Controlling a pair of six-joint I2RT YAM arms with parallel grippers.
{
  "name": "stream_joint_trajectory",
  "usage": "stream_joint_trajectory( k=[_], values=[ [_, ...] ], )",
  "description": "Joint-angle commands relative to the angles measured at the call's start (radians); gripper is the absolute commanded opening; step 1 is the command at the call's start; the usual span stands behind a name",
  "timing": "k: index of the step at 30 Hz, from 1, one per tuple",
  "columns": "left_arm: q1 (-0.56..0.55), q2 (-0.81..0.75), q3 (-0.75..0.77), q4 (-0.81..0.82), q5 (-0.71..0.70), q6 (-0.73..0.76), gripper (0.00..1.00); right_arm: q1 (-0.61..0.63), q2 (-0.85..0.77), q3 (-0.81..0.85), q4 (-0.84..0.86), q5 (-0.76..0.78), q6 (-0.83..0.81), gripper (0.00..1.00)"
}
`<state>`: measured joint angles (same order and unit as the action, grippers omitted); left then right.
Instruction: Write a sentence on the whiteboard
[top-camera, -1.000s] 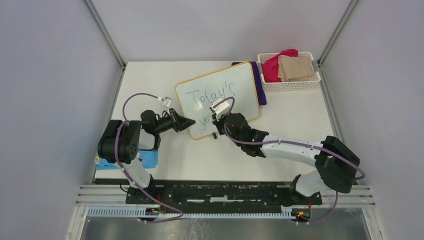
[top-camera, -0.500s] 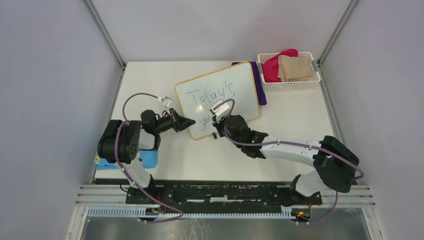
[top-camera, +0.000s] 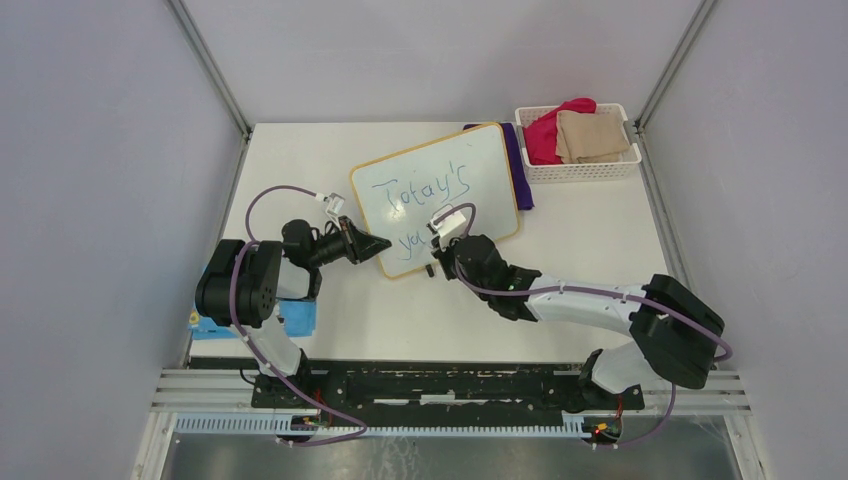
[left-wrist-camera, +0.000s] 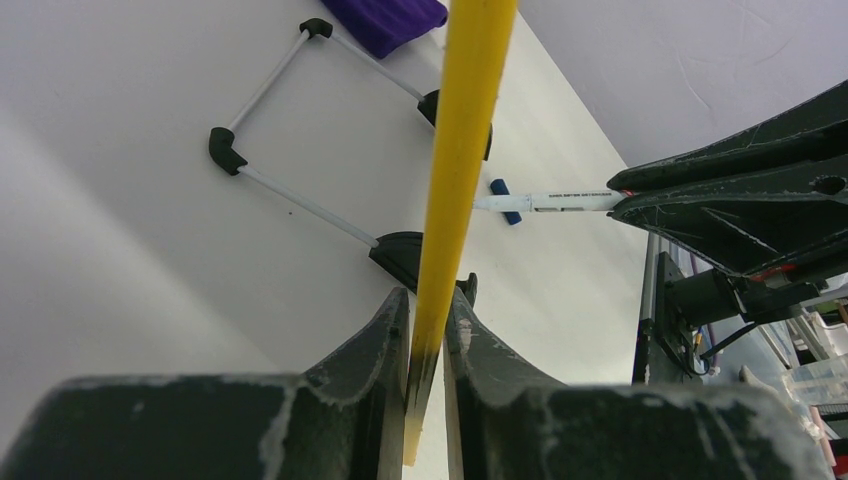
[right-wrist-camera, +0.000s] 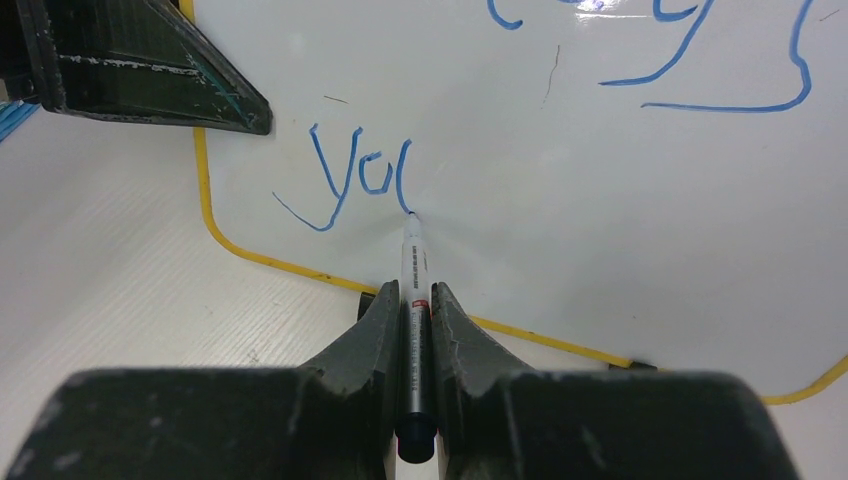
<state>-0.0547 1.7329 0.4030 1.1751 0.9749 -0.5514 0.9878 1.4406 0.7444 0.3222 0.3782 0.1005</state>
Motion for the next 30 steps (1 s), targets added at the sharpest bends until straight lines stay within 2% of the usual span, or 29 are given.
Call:
stream_joint_trajectory(
  k=[1, 30],
  values=[
    [-0.005, 0.005, 0.005, -0.078, -0.056, 0.062, 0.02, -0.029, -0.025, 0.01, 0.008, 0.044, -0.002, 0.0],
    [-0.008, 0.004, 0.01, -0.092, -0.055, 0.068, 0.02, -0.052, 0.011, 0.12, -0.003, 0.026, -0.025, 0.0]
  ],
)
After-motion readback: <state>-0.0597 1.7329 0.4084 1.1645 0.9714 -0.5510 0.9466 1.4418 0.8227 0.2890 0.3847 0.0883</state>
